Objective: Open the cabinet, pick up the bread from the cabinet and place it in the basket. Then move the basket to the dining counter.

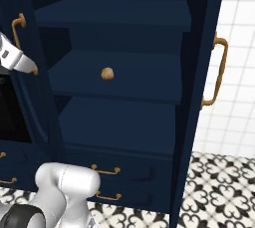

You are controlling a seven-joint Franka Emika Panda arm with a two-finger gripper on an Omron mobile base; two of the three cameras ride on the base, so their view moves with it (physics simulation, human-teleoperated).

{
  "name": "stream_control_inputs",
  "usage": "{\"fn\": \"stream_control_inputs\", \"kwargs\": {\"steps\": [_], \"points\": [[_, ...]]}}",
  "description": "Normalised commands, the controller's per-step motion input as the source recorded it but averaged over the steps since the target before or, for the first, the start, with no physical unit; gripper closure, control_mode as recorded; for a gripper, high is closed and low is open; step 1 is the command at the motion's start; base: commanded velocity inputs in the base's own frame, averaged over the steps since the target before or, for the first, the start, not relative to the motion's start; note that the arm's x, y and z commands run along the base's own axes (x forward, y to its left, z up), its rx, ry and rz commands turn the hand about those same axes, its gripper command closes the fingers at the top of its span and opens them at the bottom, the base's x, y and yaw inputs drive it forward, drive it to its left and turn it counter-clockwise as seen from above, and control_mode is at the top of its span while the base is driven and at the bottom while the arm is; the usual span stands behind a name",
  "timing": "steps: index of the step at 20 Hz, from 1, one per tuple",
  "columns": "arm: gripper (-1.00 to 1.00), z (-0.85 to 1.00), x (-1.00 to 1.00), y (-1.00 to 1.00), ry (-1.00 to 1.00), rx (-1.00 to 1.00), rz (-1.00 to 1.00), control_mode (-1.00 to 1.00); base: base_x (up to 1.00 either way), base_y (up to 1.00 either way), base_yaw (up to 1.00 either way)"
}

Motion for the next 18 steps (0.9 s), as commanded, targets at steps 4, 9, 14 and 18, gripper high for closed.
{"fn": "stream_control_inputs", "kwargs": {"steps": [4,9,14,18], "points": [[-1.00,0.00,-0.26,-0.21,0.00,0.38,0.10,-1.00,0.00,0.00,0.00],[-1.00,0.01,-0.41,-0.09,0.00,0.39,0.22,-1.00,0.00,0.00,0.00],[-1.00,0.12,-0.09,-0.42,0.00,0.30,0.15,-1.00,0.00,0.00,0.00],[-1.00,0.14,0.22,-0.41,0.00,0.15,0.01,-1.00,0.00,0.00,0.00]]}}
